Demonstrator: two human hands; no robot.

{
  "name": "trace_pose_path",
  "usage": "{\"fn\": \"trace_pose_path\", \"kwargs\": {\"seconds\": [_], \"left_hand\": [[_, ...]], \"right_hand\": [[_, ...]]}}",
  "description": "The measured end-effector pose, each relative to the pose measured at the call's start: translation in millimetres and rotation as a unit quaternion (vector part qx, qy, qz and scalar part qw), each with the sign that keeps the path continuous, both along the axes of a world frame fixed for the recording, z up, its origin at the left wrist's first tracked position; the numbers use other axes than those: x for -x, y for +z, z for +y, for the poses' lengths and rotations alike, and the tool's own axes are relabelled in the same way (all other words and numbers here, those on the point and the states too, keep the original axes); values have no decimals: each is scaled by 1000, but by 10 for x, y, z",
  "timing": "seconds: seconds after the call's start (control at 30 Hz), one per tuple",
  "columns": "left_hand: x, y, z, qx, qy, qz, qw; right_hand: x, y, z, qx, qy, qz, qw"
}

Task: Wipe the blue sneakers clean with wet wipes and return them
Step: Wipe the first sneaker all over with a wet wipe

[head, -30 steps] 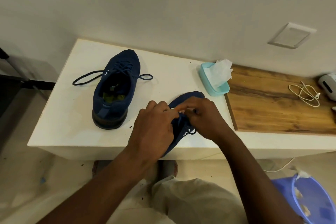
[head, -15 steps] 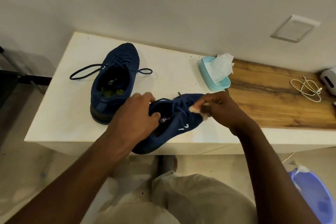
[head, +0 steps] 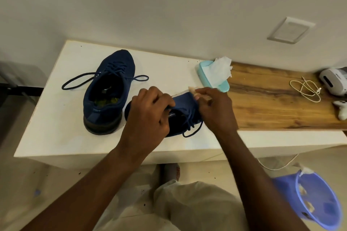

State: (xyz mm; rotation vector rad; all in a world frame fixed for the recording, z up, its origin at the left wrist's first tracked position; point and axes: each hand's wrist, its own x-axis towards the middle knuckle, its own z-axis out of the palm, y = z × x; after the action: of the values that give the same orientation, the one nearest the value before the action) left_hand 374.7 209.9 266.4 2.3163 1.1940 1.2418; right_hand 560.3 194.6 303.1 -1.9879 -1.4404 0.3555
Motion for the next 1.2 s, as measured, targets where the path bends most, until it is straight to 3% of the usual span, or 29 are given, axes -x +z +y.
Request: {"fn": "trace_pose_path", "kwargs": {"seconds": [0.07,0.13,0.2,0.33,0.43,0.53,0.63,0.73,0.83,0.9,1.03,1.1,1.2], "left_hand": [[22,-54,-9,6,-16,12,1000],[46,-79,-14,19,-45,31,998],[65,-92,-24,37,-83,41,995],[124,-49,-84,123,-152,-1,981],[190,-17,-122,214,-146,-59,964],[244,-91,-130,204,-38,51,977],[256,-168,-170,188,-26,142,971],[231,-182,-187,199,-19,119,973],[215,-196,-192,171,-5,113,979],[200,-200,-201,156,1,120,980],[187,-166,-216,150,5,133,980],[188,-155,-212,146,11,134,980],[184,-149,-206,148,22,136,979]], "right_hand": [[260,81,-111,12,152,-18,988],[330,117,-178,46,236,-58,969],[187,91,-144,79,195,-90,973],[-59,75,-120,50,-15,-109,993],[126,85,-229,59,116,-104,986],[199,80,-350,171,193,-117,959],[43,91,-366,229,138,-94,959],[4,152,-326,95,24,-79,992],[-1,176,-114,47,-60,-155,985],[97,127,-10,79,-26,-214,973],[546,-53,-98,73,163,-312,933],[417,21,-53,79,135,-301,941],[90,120,60,93,-3,-273,957]]}}
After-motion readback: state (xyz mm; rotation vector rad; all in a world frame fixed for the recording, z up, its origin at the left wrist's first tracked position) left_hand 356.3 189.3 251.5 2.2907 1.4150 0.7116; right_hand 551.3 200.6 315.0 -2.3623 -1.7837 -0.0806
